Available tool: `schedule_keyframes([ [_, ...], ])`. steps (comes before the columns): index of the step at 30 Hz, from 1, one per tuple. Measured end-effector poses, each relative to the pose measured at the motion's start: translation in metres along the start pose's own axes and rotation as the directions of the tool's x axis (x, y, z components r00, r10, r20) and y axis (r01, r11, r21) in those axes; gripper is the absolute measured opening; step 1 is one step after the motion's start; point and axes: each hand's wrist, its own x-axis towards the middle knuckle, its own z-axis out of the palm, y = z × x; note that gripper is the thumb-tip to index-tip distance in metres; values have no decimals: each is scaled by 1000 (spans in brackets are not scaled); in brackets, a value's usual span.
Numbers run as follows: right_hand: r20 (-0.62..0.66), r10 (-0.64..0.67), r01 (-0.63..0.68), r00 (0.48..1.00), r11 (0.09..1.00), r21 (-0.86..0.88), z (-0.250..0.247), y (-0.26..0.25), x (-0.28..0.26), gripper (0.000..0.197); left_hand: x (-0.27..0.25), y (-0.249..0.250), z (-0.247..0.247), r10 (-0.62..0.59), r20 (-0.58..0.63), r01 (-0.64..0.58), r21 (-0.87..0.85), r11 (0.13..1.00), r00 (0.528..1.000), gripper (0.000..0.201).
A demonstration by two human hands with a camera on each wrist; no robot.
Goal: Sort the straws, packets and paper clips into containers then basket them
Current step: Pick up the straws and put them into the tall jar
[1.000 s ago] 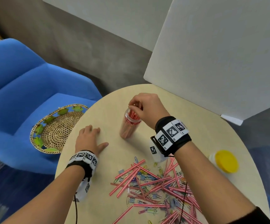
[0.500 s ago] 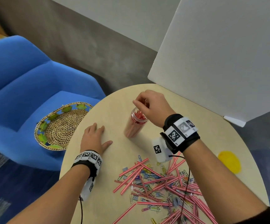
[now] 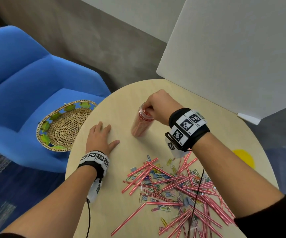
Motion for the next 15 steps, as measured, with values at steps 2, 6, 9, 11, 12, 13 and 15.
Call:
schedule_keyframes([
  [2,-41,20,-21,999,1000,-18,-1,-2,2,27,1,0,1,-4,-2,4,0,1000,1000,76],
  [6,-199,24,-26,980,1000,-7,1,-2,-7,29,1,-3,5,10,-16,-10,-3,1000,1000,77],
  [9,-237,14,14,971,993,114,3,-6,-17,27,3,-3,6,21,-22,-21,-4,1000,1000,77],
  [11,-208,-20,36,978,997,71,6,-12,-24,28,5,-3,7,14,1,-14,37,999,1000,77],
  [12,-188,-36,39,982,999,15,7,-15,-26,30,6,-3,5,7,21,-9,62,998,1000,78],
  [13,-179,-48,41,983,998,-45,10,-17,-27,32,8,-1,3,-5,46,1,80,997,999,78],
  [15,-178,-53,38,983,996,-86,14,-17,-30,36,10,7,-8,-42,116,32,84,996,992,75],
])
